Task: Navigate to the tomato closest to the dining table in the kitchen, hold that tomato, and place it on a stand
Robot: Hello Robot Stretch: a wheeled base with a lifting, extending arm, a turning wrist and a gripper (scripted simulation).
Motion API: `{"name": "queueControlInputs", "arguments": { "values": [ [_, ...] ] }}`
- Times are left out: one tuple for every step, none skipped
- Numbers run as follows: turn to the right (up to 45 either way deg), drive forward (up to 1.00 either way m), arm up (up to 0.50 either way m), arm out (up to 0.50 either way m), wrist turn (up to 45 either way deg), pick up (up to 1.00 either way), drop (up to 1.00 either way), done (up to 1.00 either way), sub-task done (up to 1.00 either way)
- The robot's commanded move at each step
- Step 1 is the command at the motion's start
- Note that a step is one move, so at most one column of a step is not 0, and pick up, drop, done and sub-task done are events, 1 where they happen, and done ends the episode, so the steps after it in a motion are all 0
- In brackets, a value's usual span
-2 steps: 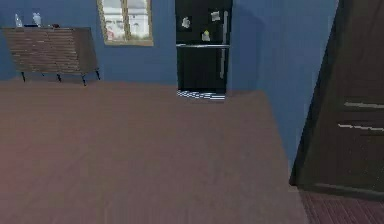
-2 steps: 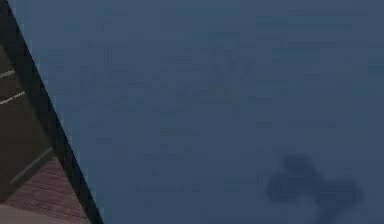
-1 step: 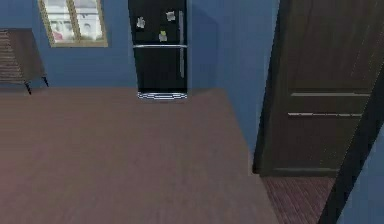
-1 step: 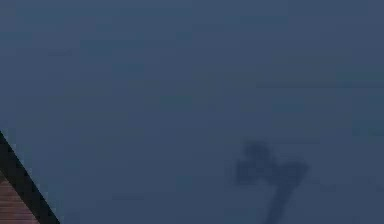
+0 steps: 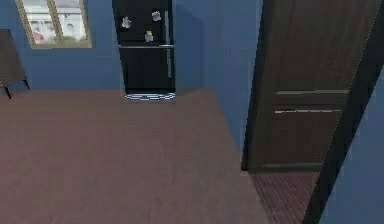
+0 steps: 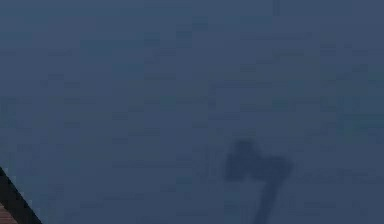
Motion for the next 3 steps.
{"name": "queueControlInputs", "arguments": {
  "values": [
    [0.0, 0.30, 0.00, 0.00, 0.0, 0.00, 0.00, 0.00, 0.00],
    [-45.0, 0.00, 0.00, 0.00, 0.0, 0.00, 0.00, 0.00, 0.00],
    [-45.0, 0.00, 0.00, 0.00, 0.0, 0.00, 0.00, 0.00, 0.00]
  ]
}}
